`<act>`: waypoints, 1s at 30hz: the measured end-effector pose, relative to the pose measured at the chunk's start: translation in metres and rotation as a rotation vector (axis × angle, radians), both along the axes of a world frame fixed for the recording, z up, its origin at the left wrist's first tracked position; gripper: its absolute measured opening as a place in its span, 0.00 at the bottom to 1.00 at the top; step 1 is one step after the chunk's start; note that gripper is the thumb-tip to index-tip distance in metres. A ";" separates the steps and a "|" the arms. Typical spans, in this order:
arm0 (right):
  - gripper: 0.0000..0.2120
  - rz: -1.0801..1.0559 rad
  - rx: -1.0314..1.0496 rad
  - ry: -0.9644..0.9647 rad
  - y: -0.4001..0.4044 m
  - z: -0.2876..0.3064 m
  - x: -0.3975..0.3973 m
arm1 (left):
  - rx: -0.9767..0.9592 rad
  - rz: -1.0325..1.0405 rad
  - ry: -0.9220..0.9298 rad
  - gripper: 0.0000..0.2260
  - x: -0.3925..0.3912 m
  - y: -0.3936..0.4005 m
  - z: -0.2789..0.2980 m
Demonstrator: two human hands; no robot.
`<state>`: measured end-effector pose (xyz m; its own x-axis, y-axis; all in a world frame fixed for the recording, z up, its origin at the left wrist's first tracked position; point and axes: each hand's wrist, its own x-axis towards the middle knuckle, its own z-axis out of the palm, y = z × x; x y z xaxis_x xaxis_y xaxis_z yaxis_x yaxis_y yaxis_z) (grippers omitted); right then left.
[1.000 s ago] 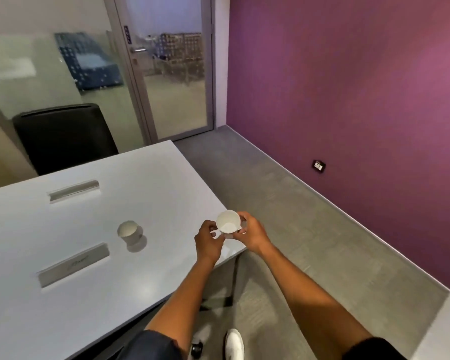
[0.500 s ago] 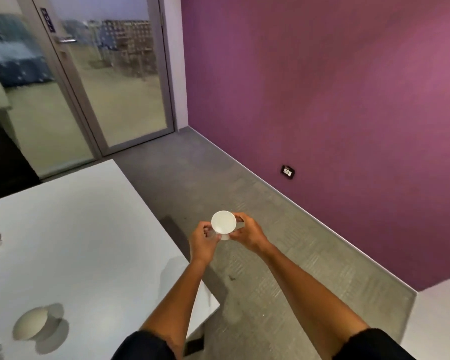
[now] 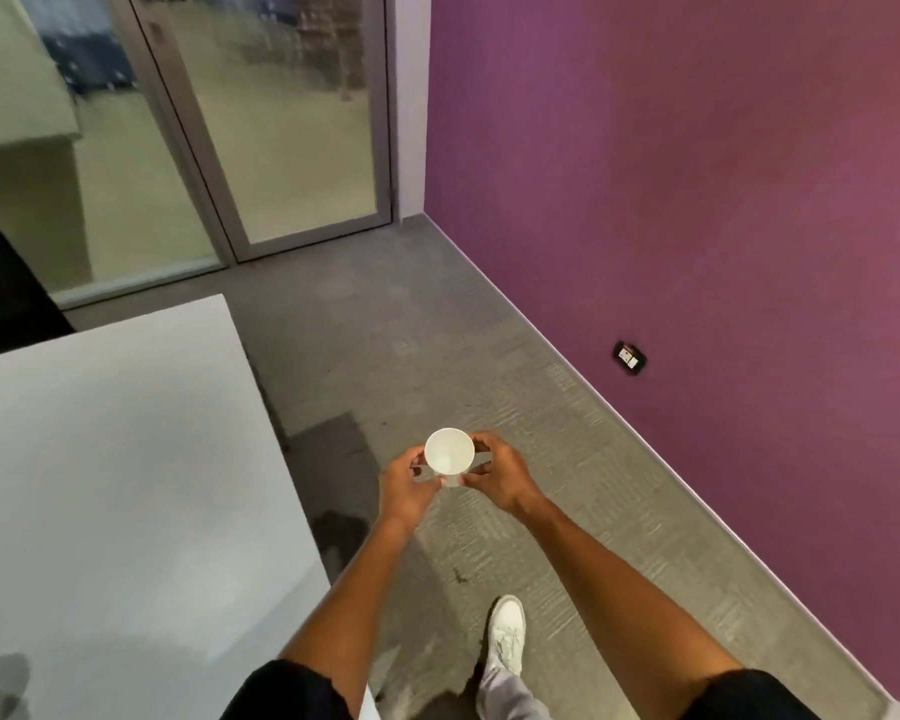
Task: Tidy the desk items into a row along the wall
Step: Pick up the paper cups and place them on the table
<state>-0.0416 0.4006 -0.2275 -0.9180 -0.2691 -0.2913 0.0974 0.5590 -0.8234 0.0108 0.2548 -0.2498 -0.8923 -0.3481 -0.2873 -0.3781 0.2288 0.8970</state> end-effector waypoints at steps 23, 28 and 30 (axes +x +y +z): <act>0.28 0.579 0.012 0.025 -0.145 0.002 -0.247 | -0.048 0.620 -0.043 0.20 -0.175 -0.091 0.008; 0.27 0.707 0.024 0.036 -0.245 0.005 -0.252 | -0.086 0.717 0.044 0.20 -0.170 -0.169 0.010; 0.27 0.776 0.036 0.037 -0.290 0.007 -0.249 | -0.069 0.790 0.070 0.19 -0.162 -0.201 0.014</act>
